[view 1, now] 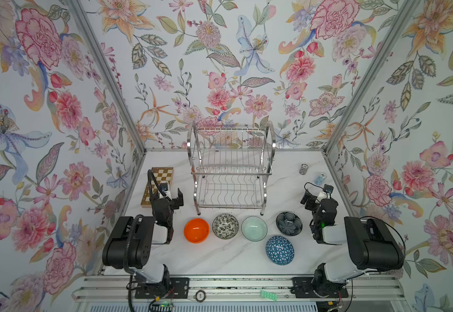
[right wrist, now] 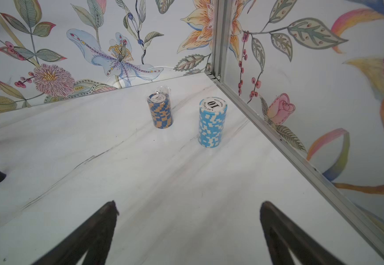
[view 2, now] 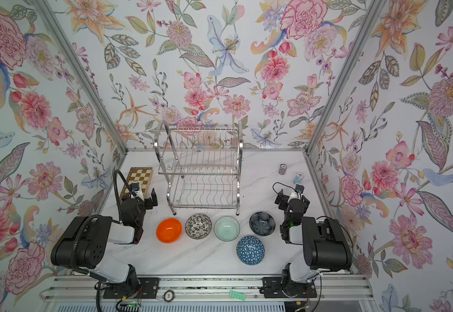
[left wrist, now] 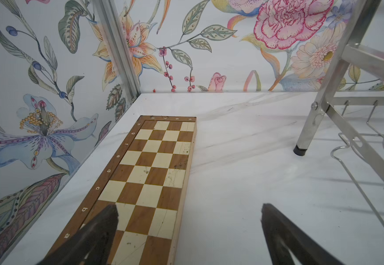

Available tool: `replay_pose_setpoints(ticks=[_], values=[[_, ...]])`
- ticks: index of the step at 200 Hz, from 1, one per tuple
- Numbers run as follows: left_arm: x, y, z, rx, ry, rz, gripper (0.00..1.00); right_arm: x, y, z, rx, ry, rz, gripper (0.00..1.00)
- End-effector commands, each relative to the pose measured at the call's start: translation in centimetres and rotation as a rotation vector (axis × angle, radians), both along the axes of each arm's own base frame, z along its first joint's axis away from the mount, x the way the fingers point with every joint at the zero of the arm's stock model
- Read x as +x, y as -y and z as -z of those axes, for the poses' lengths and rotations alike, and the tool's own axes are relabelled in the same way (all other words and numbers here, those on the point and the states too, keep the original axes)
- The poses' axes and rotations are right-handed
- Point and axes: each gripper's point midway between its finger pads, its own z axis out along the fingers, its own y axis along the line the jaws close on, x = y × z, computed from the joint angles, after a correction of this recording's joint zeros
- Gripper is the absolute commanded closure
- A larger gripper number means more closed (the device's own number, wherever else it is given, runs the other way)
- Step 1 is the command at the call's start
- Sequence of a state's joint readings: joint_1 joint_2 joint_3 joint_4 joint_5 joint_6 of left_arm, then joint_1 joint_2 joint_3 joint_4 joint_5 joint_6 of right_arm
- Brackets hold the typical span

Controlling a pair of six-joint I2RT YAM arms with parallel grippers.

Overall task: Load bowls into a dish rack
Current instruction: Move the dish rack to the top-center of the table.

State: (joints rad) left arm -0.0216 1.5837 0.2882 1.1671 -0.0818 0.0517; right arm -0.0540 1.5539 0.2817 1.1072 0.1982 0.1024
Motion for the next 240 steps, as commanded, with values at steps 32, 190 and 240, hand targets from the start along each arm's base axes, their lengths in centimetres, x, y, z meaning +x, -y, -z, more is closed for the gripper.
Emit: replay_pose_setpoints(ticks=[32,190,240], values=[[0.05,-0.09,-0.69,-0.008,0.026,-0.003,0.01,0.25,0.27,-0.62,0.007,0.017,0.018,0.02],[0.17,-0.08,-0.68,-0.014,0.024,-0.002,0.01,0.32,0.27,-0.56,0.005,0.014,0.019,0.02],[0.17,-0.03,-0.64,-0.010,0.021,-0.002,0.01,0.20,0.24,-0.69,-0.010,0.018,0.031,0.01]])
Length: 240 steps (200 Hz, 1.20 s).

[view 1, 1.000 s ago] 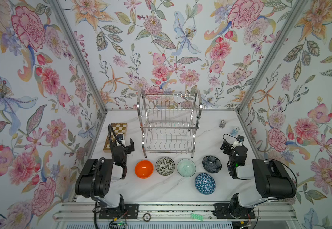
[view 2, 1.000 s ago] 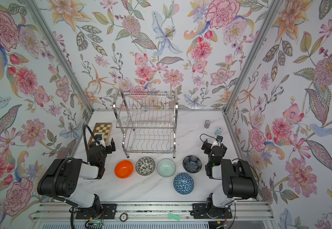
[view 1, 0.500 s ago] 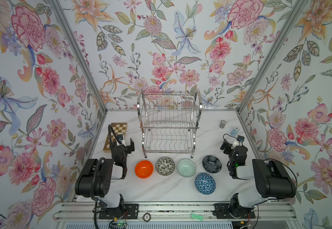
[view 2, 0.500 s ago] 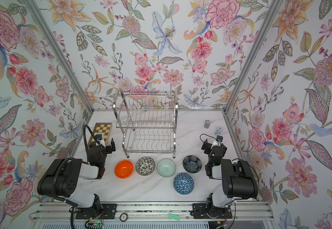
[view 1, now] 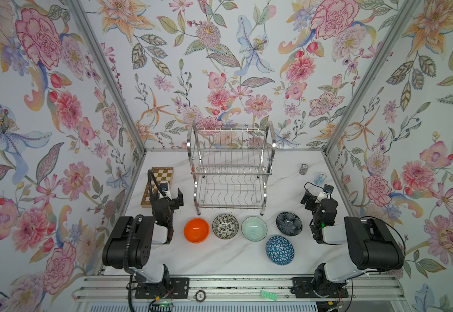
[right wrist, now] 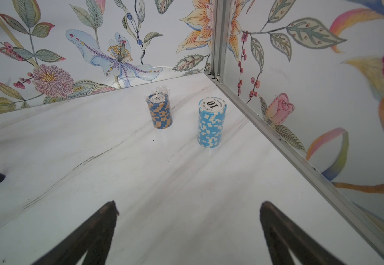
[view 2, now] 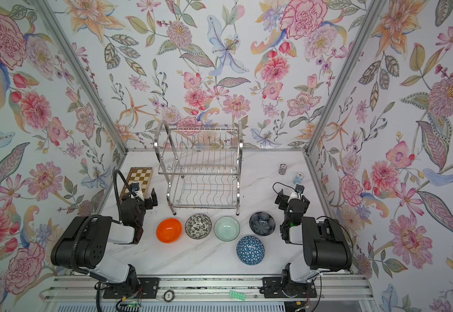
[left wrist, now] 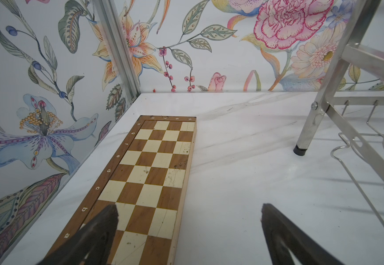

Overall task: Load bowls into a dish rack
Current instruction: Move the dish rack to the top-center of the table.

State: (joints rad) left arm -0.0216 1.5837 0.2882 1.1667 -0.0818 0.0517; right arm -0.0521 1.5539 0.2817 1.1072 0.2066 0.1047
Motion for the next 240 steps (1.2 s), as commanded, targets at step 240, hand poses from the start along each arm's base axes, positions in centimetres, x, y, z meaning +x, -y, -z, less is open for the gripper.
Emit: replay_pose_setpoints(ticks=[240], values=[[-4.0,1.6,-9.5,-0.385,-0.236,-0.061,0.02,-5.3,-11.8,-9.6,0.241,0.058,-0.252,0.05]])
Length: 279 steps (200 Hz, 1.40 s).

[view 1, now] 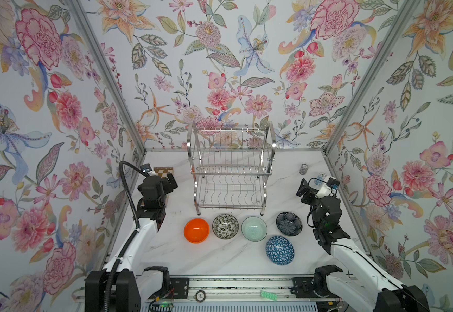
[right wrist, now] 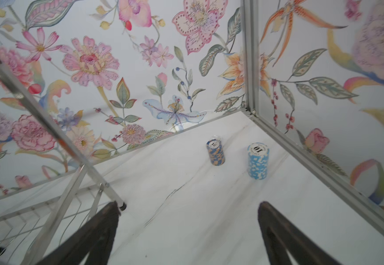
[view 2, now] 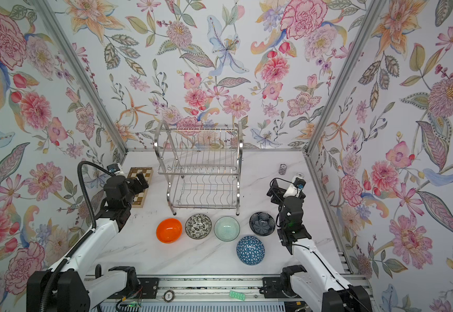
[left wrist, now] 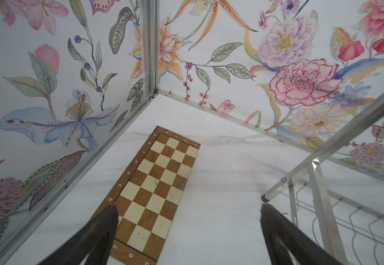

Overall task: Load bowls into a dish rack
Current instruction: Move the dish rack to the top-center of the table.

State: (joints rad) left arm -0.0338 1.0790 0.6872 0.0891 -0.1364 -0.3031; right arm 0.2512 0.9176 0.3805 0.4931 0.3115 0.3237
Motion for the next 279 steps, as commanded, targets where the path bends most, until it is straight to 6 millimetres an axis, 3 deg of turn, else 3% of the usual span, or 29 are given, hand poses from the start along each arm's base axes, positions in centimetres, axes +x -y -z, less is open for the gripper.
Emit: replay_pose_setpoints(ticks=[1,44,85,185,220,262,279], values=[[-2.4,2.2,1.6,-0.085,-0.112,0.094,0.02,-1.6,-3.2,2.2,0.021,-0.091,-0.111,0.06],[-4.1,4.8,2.3,-0.171,-0.130,0.228,0.03,-4.7,-10.8,3.9,-0.076,-0.098,-0.352,0.07],[-4.6,5.7,2.8,-0.180,-0.126,0.285,0.03,-5.8,-14.7,6.0,-0.147,-0.130,-0.456,0.11],[-4.5,5.8,3.6,-0.162,-0.155,0.295,0.03,-3.3,-16.5,8.6,-0.196,-0.172,-0.425,0.35],[-4.5,5.7,3.6,-0.154,-0.156,0.293,0.03,-1.9,-16.9,8.6,-0.203,-0.166,-0.389,0.43],[-4.4,5.6,3.7,-0.149,-0.159,0.291,0.03,-0.4,-17.1,9.0,-0.218,-0.171,-0.353,0.66],[-4.4,5.6,3.9,-0.147,-0.162,0.292,0.04,-0.1,-17.2,9.0,-0.208,-0.166,-0.345,0.71]])
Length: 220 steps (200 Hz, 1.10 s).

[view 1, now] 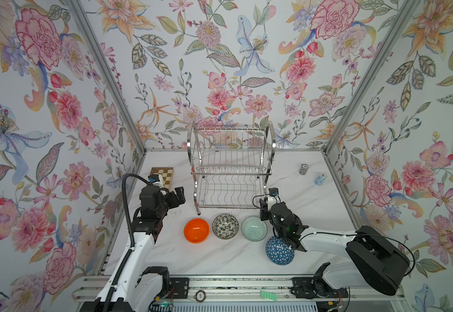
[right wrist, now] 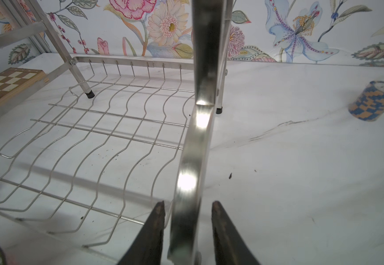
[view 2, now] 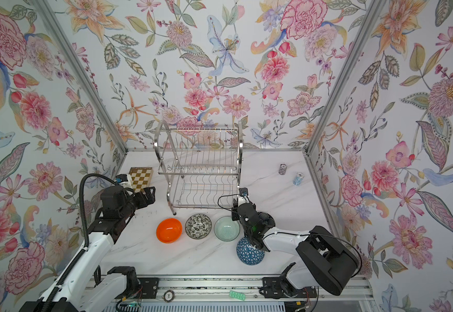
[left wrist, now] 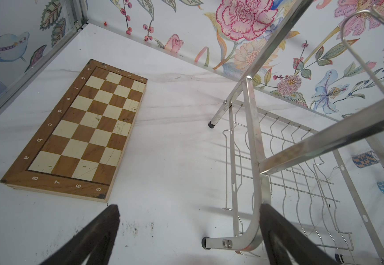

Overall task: Load bowls into a dish rack
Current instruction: Move the dish rack to the top-center of the table.

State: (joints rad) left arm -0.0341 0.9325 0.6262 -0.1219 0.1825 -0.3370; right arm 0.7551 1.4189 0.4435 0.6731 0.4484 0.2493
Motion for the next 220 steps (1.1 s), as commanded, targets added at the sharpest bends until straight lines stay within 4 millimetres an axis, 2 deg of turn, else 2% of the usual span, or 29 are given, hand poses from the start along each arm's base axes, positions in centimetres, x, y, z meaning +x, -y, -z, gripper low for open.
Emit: replay_pose_setpoints(ticks=[1,40,114,171,220], values=[[-0.2,0.3,1.0,0.021,-0.029,0.022,0.03,1.1,0.1,-1.0,0.024,0.037,0.038,0.71],[-0.1,0.4,1.0,0.017,-0.032,0.023,0.04,2.1,0.0,-1.4,0.043,0.056,0.061,0.88],[0.1,0.6,1.4,0.008,-0.044,0.032,0.03,4.6,-0.2,-2.4,0.070,0.082,0.101,0.99],[0.2,0.7,1.8,0.009,-0.058,0.039,0.03,7.2,0.2,-3.1,0.083,0.103,0.149,1.00],[0.2,0.7,1.9,0.010,-0.064,0.040,0.03,9.7,1.7,-3.7,0.076,0.129,0.259,1.00]])
